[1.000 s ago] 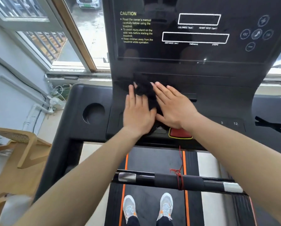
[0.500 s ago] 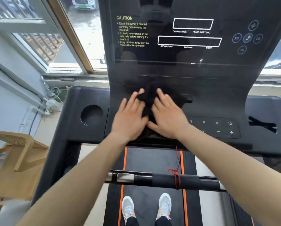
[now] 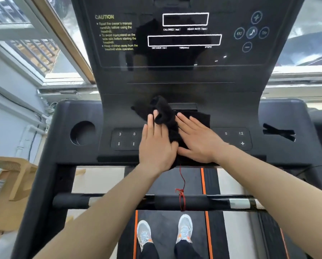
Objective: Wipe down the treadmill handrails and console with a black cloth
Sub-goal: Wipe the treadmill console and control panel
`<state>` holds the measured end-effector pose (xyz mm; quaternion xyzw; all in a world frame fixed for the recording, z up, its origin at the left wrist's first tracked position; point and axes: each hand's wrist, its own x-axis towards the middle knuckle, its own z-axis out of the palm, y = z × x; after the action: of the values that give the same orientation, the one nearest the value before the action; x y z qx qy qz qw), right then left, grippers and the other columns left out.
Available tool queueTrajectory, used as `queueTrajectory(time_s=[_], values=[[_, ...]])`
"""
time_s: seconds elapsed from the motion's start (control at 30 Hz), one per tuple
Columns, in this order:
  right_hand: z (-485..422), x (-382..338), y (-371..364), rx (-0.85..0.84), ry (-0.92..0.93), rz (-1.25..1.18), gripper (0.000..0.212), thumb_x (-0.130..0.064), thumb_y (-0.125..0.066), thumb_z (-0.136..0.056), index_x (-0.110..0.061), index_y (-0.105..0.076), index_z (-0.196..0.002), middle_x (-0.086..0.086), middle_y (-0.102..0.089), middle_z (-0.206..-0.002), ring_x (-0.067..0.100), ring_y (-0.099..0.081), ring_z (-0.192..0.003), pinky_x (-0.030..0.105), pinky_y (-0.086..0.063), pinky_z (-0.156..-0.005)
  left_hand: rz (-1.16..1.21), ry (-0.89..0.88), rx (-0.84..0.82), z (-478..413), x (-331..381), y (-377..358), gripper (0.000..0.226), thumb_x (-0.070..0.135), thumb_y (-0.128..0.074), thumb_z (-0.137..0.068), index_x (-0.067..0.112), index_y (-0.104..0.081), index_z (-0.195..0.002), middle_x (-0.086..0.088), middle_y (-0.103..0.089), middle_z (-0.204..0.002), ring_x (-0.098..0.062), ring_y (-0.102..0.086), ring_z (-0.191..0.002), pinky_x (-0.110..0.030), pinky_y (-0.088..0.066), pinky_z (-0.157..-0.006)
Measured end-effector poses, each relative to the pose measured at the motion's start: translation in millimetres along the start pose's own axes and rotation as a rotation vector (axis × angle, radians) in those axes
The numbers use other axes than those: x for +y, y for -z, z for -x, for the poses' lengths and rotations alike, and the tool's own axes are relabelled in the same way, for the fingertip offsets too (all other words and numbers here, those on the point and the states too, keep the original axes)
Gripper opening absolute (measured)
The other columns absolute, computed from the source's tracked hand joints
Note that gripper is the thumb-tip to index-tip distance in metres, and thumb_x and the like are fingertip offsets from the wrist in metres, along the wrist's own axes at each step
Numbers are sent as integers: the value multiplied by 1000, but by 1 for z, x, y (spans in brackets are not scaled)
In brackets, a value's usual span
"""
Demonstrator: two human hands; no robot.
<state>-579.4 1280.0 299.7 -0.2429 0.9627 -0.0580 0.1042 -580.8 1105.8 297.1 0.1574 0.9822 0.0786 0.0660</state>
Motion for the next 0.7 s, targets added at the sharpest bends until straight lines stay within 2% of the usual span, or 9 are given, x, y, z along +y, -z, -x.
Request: queueTrajectory(time_s=[0.1, 0.23, 0.3, 0.4, 0.47, 0.57, 0.7], values=[[37, 22, -5, 13, -128, -18, 80, -60, -27, -97, -19, -1, -161, 1, 10, -167, 14, 18, -153, 37, 3, -125, 13, -18, -29, -2, 41, -6, 76, 44, -30, -95, 2, -16, -157, -25, 3, -165, -38, 7, -153, -45, -3, -124], [81, 29, -12, 11, -280, -50, 83, -60, -26, -94, -22, 6, -160, 1, 8, -168, 16, 19, -153, 39, 3, -126, 14, -214, -36, 7, 79, -15, 75, 48, -19, -96, 6, -20, -158, -18, -8, -167, -34, -2, -154, -44, -10, -125], [91, 22, -14, 39, -354, -97, 84, -62, -21, -92, -23, 7, -160, 0, 7, -168, 16, 18, -153, 42, -2, -126, -11, -308, -47, 5, 80, -15, 73, 47, -23, -98, 6, -17, -159, -15, -11, -167, -32, -4, -155, -44, -12, -125], [84, 3, -14, 69, -428, -104, 88, -70, -21, -90, -22, -1, -161, 2, -1, -169, 24, 13, -154, 44, -3, -126, -59, -393, -89, 2, 54, -8, 72, 47, -29, -100, 9, -14, -160, -10, -8, -168, -26, -2, -155, -40, -5, -125], [65, -13, -9, 59, -397, -72, 93, -73, -20, -87, -16, -17, -160, 7, -15, -167, 30, 6, -155, 44, -4, -126, -86, -359, -65, 7, 26, -2, 75, 49, -21, -97, 8, -15, -159, -11, -8, -168, -26, -3, -155, -40, -5, -125], [19, -45, -1, 22, -244, -55, 92, -71, -21, -88, -7, -36, -153, 12, -29, -162, 31, -1, -155, 44, -4, -126, -62, -210, -41, 23, -26, 5, 77, 47, -14, -93, 7, -17, -159, -11, -11, -167, -24, -5, -155, -41, -7, -125], [-49, -89, 8, 12, -27, -47, 77, -59, -29, -97, -6, -31, -154, 11, -22, -165, 27, 5, -155, 42, -2, -125, -21, 47, 36, 37, -87, 13, 71, 40, -19, -94, 2, -38, -150, -17, -35, -159, -33, -22, -151, -50, -21, -121]])
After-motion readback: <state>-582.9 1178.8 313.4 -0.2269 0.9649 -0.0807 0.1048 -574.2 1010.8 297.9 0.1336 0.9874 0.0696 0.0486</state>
